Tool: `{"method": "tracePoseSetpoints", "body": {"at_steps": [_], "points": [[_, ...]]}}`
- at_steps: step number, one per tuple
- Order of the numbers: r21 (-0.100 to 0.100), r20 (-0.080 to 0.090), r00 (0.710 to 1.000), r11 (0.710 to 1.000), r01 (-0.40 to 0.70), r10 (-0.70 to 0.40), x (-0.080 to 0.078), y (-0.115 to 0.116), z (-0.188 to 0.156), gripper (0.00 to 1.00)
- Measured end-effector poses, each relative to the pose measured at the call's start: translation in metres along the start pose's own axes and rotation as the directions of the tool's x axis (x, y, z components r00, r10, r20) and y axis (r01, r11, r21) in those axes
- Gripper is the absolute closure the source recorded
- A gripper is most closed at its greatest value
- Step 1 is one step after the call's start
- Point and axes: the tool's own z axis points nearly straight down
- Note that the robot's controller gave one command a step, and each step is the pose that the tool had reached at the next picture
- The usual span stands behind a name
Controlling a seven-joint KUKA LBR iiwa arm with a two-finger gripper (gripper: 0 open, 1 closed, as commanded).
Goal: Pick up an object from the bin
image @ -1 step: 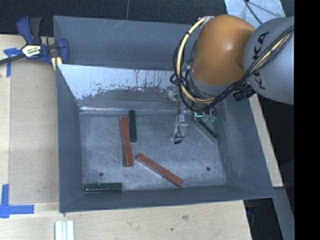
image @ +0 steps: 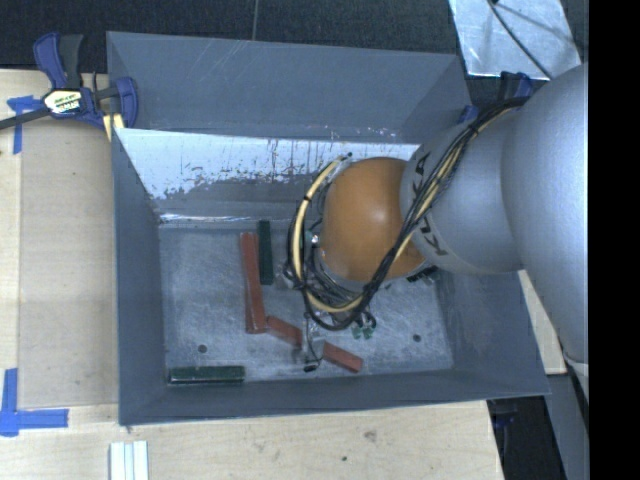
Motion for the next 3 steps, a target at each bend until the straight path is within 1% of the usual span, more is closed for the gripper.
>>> {"method": "tracePoseSetpoints", "body": {"at_steps": [1,2,3], "points": [[0.0,0.01,1.0,1.0,-0.003,0.003,-0.003,-0.002,-0.004,1.0],[0.004,0.017,0.979,0.979,0.205,-0.205,-0.021,0.022,-0.158,1.0],[-0.001,0.01,0.994,0.994,0.106,-0.106,-0.085,0.075,-0.101,1.0]]}}
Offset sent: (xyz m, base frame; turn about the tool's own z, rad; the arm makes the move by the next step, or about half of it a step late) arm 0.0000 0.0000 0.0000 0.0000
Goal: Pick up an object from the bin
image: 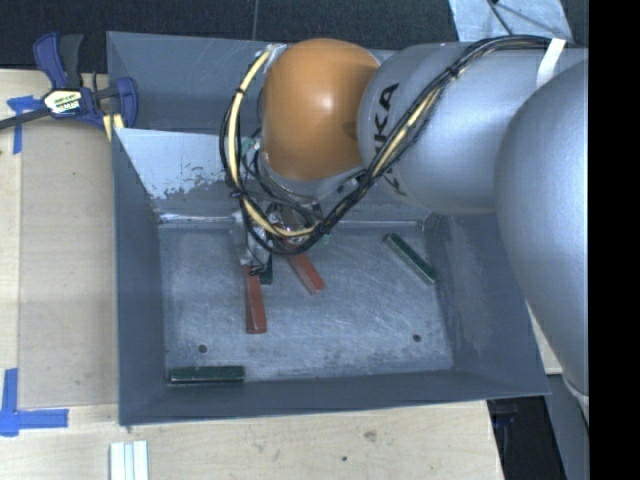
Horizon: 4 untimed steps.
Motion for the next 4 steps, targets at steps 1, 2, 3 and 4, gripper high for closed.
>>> {"method": "tracePoseSetpoints", "body": {"at_steps": [1,2,3,4], "points": [[0.002,0.004,1.0,1.0,-0.003,0.003,0.0,-0.003,-0.003,0.0],[0.0,-0.01,0.98,0.98,0.198,-0.198,0.007,-0.025,0.097,0.0],[0.006,0.013,0.978,0.978,0.208,-0.208,0.012,-0.02,0.094,0.0],[0.009,0.005,0.634,0.634,0.773,-0.773,0.006,-0.017,0.095,0.0]]}}
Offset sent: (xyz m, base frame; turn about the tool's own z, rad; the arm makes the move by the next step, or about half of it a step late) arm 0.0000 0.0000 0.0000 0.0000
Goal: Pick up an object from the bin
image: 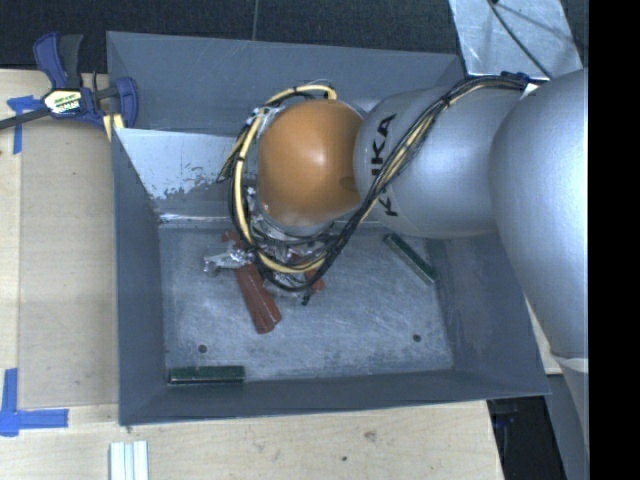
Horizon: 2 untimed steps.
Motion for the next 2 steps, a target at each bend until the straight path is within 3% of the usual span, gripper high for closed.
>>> {"method": "tracePoseSetpoints", "body": {"at_steps": [1,2], "points": [[-0.007,-0.002,1.0,1.0,-0.001,0.001,0.0,0.002,0.002,1.0],[-0.002,-0.001,0.978,0.978,0.208,-0.208,0.02,0.031,-0.149,1.0]]}}
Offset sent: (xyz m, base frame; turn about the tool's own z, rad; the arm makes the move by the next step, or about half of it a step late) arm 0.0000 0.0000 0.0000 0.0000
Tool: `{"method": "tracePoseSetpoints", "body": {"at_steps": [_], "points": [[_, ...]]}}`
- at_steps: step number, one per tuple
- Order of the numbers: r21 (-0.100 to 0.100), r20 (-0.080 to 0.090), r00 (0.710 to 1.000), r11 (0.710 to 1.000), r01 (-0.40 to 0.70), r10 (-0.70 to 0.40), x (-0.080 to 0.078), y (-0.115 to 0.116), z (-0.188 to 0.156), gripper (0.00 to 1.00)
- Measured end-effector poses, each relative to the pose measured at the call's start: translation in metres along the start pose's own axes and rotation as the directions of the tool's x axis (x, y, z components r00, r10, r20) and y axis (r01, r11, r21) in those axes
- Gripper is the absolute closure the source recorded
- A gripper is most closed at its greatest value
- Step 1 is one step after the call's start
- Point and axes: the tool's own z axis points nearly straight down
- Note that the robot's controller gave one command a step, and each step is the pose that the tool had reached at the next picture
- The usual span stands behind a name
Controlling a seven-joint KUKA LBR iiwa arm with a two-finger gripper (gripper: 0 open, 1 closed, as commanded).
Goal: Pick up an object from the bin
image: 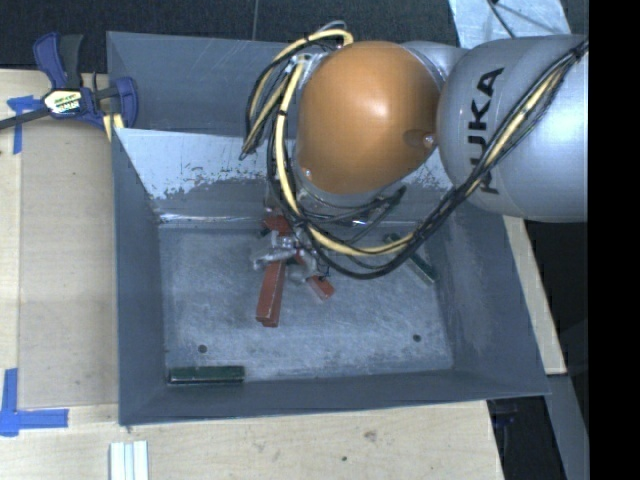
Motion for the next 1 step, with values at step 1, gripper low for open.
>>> {"method": "tracePoseSetpoints", "body": {"at_steps": [1], "points": [[-0.008,-0.003,1.0,1.0,-0.002,0.002,0.0006,0.0009,0.0043,1.0]]}}
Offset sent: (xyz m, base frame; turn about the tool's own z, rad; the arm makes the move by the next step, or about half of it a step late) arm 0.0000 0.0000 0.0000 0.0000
